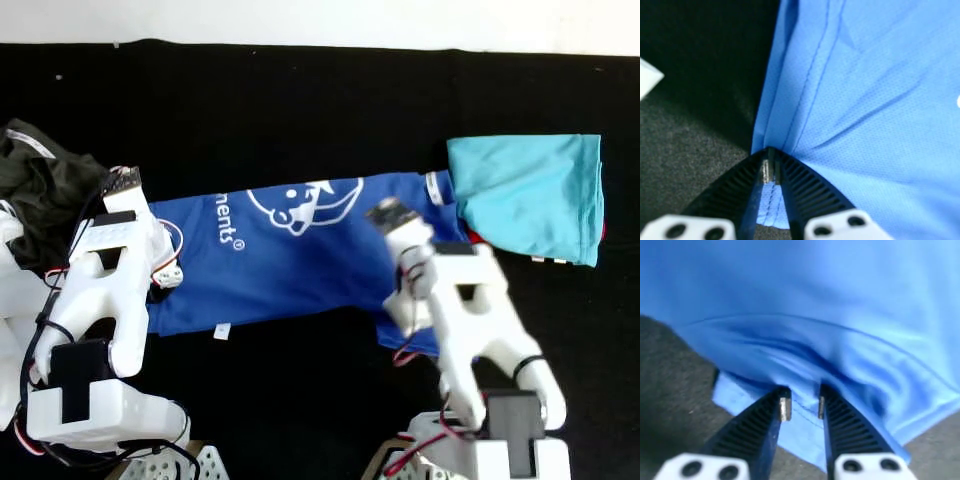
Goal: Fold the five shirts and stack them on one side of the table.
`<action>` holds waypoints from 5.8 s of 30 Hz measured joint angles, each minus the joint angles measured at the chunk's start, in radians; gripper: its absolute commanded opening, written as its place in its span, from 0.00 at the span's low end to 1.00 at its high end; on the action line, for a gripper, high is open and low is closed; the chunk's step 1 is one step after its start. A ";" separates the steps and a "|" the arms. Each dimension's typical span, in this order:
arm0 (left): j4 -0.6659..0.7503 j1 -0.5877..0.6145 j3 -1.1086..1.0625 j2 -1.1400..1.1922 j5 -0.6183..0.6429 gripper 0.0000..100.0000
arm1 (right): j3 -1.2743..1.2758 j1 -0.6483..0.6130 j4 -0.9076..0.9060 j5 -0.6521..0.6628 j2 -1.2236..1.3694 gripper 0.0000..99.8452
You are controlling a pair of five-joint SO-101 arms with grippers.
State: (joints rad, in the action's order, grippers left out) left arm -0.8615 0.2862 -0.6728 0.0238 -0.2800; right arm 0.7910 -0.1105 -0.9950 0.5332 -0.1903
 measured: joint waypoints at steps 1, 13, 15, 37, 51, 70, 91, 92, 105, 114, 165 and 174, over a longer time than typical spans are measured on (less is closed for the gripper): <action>0.000 0.000 0.000 0.000 0.000 0.01 | -0.012 0.009 -0.003 0.000 0.002 0.10; 0.000 0.000 0.000 0.000 0.000 0.01 | -0.127 0.020 -0.141 -0.044 -0.002 0.10; 0.000 0.000 0.000 0.000 0.000 0.01 | -0.129 0.002 -0.161 -0.051 -0.034 0.10; 0.000 0.000 0.000 0.000 0.000 0.01 | 0.075 -0.233 -0.224 -0.051 -0.275 0.10; 0.000 0.000 0.000 0.000 0.000 0.01 | 0.189 -0.153 0.017 -0.051 -0.275 0.11; 0.000 0.000 0.000 0.000 0.000 0.01 | 0.069 -0.086 0.026 -0.109 -0.095 0.17; 0.000 0.000 0.000 0.000 0.000 0.01 | -0.080 -0.086 -0.167 -0.118 -0.180 0.17; 0.000 0.000 0.000 0.000 0.000 0.01 | -0.080 -0.086 -0.181 -0.118 -0.204 0.17; 0.000 0.000 0.000 0.000 0.000 0.01 | 0.081 -0.207 -0.095 -0.118 -0.226 0.17; 0.000 0.000 0.000 0.000 0.000 0.01 | 0.081 -0.178 0.025 -0.118 -0.048 0.17; 0.000 0.000 0.000 0.000 0.000 0.01 | -0.285 -0.091 -0.442 0.028 -0.075 0.01; 0.000 0.000 0.000 0.000 0.000 0.01 | -0.160 -0.091 -0.390 0.028 -0.138 0.08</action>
State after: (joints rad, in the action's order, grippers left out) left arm -0.8615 0.2862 -0.6728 0.0238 -0.2800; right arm 0.6314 -0.2010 -1.3848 0.5608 -0.3284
